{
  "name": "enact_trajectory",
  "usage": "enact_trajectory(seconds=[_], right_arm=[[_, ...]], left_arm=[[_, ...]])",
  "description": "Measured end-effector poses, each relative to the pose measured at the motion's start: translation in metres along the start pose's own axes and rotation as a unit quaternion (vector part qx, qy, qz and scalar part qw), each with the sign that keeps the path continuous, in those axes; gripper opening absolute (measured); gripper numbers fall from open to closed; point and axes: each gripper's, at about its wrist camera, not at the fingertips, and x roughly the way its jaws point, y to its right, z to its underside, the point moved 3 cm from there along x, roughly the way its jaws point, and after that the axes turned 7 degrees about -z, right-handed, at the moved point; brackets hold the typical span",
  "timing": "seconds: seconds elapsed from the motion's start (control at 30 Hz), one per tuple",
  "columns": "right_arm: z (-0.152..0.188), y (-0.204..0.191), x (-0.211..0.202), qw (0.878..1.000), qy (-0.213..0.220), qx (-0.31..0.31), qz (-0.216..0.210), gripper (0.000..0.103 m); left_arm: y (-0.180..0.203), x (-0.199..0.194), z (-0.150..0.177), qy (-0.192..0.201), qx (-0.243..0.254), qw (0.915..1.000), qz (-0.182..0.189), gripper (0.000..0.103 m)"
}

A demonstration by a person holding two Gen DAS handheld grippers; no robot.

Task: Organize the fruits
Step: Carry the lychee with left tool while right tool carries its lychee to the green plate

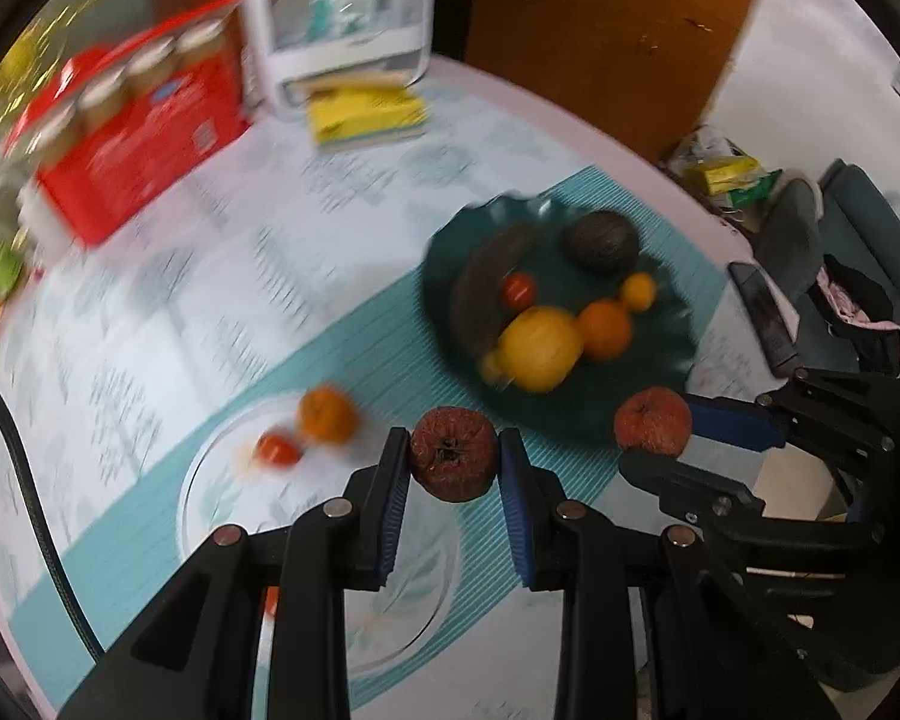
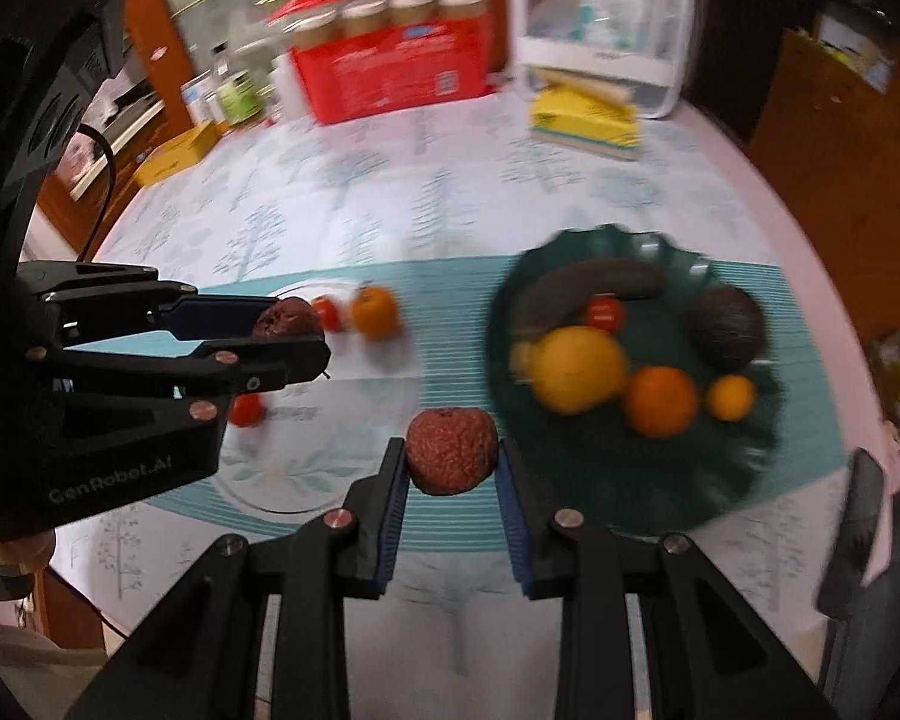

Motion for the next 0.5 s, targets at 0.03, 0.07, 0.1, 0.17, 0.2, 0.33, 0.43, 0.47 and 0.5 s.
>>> enact_trajectory(seconds=[0.03,0.07,0.1,0.17,0.2,0.33,0.43,0.47,0.5], right_arm=[[-0.001,0.008,-0.005,1.000,0.004,0.004,0.006,0.029],[-0.003,0.021,-0.012,1.000,0.011,0.010,0.016,0.029],[-0.004,0.030,-0.016,1.000,0.015,0.015,0.022,0.029],[-0.009,0.055,-0.023,0.999,0.020,0.033,0.035,0.029],[-0.011,0.065,-0.024,0.998,0.020,0.041,0.038,0.029],[-0.021,0.106,-0.023,0.996,0.017,0.082,0.041,0.029],[-0.031,0.128,-0.015,0.994,0.013,0.102,0.033,0.029],[-0.034,0.132,-0.011,0.994,0.012,0.104,0.031,0.029],[-0.038,0.138,-0.004,0.994,0.009,0.106,0.032,0.029]], left_arm=[[0.011,0.000,-0.011,0.007,0.007,0.9999,0.002,0.027],[0.017,0.000,-0.017,0.010,0.011,0.9999,0.003,0.027],[0.028,0.001,-0.028,0.016,0.017,0.9997,0.003,0.027],[0.041,0.005,-0.042,0.019,0.023,0.9995,0.001,0.027],[0.049,0.010,-0.051,0.018,0.026,0.9995,0.000,0.027],[0.066,0.029,-0.076,0.012,0.036,0.9990,-0.024,0.027],[0.075,0.050,-0.091,0.001,0.042,0.9977,-0.054,0.028],[0.077,0.059,-0.095,-0.005,0.042,0.9972,-0.062,0.028],[0.079,0.068,-0.098,-0.013,0.041,0.9967,-0.068,0.028]])
